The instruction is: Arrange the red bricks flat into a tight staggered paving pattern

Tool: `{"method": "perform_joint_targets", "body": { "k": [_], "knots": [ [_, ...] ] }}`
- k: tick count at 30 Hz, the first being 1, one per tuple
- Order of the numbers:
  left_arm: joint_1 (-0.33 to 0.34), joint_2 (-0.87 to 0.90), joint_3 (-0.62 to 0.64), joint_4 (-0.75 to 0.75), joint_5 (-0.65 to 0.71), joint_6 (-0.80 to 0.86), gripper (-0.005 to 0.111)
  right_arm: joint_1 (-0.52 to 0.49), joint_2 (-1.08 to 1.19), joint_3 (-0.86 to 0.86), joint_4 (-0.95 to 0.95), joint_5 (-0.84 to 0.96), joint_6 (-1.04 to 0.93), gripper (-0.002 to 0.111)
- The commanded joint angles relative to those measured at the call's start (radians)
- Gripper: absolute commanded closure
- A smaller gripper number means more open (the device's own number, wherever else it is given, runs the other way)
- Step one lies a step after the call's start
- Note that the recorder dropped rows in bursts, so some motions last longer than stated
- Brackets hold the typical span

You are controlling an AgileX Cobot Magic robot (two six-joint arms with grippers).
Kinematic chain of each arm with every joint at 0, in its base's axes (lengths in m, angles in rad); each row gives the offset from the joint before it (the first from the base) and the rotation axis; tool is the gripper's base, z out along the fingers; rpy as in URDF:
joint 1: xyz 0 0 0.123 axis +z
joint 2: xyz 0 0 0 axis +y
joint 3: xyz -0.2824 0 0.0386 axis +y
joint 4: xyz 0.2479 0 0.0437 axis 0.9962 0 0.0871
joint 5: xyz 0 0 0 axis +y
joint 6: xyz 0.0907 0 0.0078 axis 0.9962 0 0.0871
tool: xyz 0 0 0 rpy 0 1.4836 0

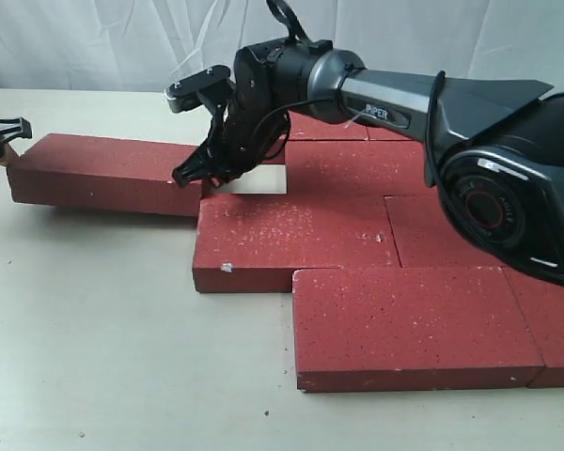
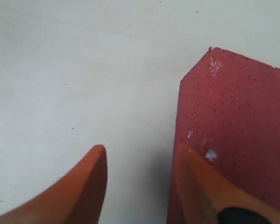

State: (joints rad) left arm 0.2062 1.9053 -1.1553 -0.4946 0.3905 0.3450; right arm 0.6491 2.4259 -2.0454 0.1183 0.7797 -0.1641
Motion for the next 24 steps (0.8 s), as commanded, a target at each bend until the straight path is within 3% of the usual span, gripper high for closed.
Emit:
{"method": "perform_joint_targets", "body": {
  "k": [1,8,11,16,20,24],
  "knots": [
    [0.000,0.002,0.003,0.001,-0.021,-0.007,0.061,-0.001,-0.035,-0.003,-0.014,-0.054,0.008,0.062],
    [0.042,0.002,0.003,0.016,-0.046,-0.005,0.061,-0.001,-0.131,-0.003,-0.008,0.109,0.006,0.065],
    [0.055,0.002,0.003,0.031,-0.022,0.010,0.061,-0.001,-0.139,-0.003,-0.001,0.195,-0.027,0.078],
    [0.055,0.004,0.003,0.002,-0.009,0.002,0.061,-0.001,-0.095,-0.001,-0.024,0.148,-0.029,0.109],
    [0.055,-0.009,0.003,0.018,-0.017,0.006,0.064,0.019,-0.107,-0.006,0.224,0.193,-0.189,0.109],
    [0.062,-0.008,0.009,0.039,-0.016,0.033,0.079,0.070,-0.099,-0.006,0.434,0.270,-0.451,0.109]
  ]
}}
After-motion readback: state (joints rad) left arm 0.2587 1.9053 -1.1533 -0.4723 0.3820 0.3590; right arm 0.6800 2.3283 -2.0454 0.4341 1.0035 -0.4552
